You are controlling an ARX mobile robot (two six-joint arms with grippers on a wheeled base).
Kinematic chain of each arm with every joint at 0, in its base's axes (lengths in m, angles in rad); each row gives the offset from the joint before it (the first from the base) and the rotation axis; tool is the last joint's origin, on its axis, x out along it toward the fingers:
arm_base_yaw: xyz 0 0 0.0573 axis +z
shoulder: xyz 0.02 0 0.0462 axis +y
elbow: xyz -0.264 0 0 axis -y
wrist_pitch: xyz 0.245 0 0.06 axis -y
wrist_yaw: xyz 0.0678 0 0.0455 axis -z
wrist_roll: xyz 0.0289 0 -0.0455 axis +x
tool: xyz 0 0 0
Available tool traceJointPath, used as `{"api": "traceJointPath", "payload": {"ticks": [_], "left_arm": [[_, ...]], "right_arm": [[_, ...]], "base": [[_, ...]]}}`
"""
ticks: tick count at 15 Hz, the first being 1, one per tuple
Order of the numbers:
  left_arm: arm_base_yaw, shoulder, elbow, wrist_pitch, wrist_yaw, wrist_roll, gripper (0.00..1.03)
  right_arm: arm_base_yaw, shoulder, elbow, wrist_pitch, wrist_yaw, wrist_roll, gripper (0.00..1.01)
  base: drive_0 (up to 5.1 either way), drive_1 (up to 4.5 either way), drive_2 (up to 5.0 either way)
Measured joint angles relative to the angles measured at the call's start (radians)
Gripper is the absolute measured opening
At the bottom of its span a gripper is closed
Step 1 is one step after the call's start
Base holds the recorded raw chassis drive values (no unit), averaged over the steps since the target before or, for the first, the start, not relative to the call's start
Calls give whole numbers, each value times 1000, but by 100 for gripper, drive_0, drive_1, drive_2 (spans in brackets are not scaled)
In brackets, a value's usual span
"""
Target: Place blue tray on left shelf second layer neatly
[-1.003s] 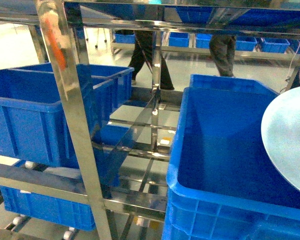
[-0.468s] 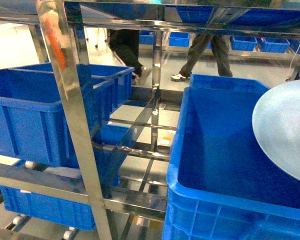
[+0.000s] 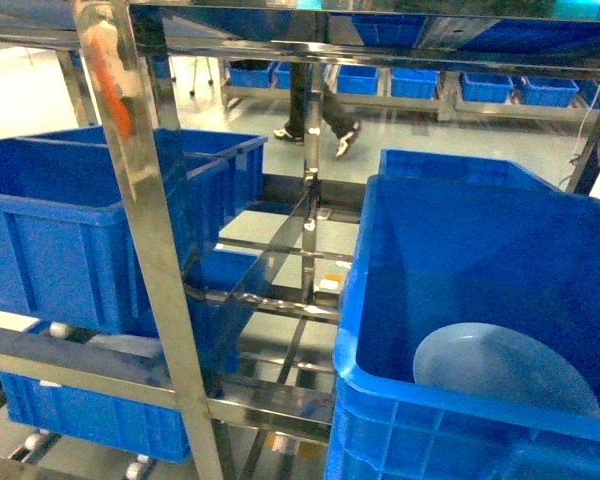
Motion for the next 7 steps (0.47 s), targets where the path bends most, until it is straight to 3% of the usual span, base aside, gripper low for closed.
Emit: {"api": "traceJointPath", "payload": {"ticks": [1,2,3,4,6,7], "left_arm": [[0,0,0,0,0,0,98],[0,0,0,0,0,0,98],[0,0,0,-1,-1,0,98],[0,0,0,1,2,0,98],[0,0,0,0,0,0,98],[0,0,0,1,1,0,98]], "right_arm": [[0,-19,-3,-3,-3,-27,98],[24,-116,-105,236,27,-66,87],[76,-241,-177,340,59,-95,74],[120,-256,-175,389,99,-105,61],[182,-264,-177,358,166,-113,35],[256,-274,-177,342,254,-115,22]], "base": [[-448,332,-383],[-448,332,-383],[-448,332,-383],[-448,332,-383],[-448,332,-383],[-448,332,-383]]}}
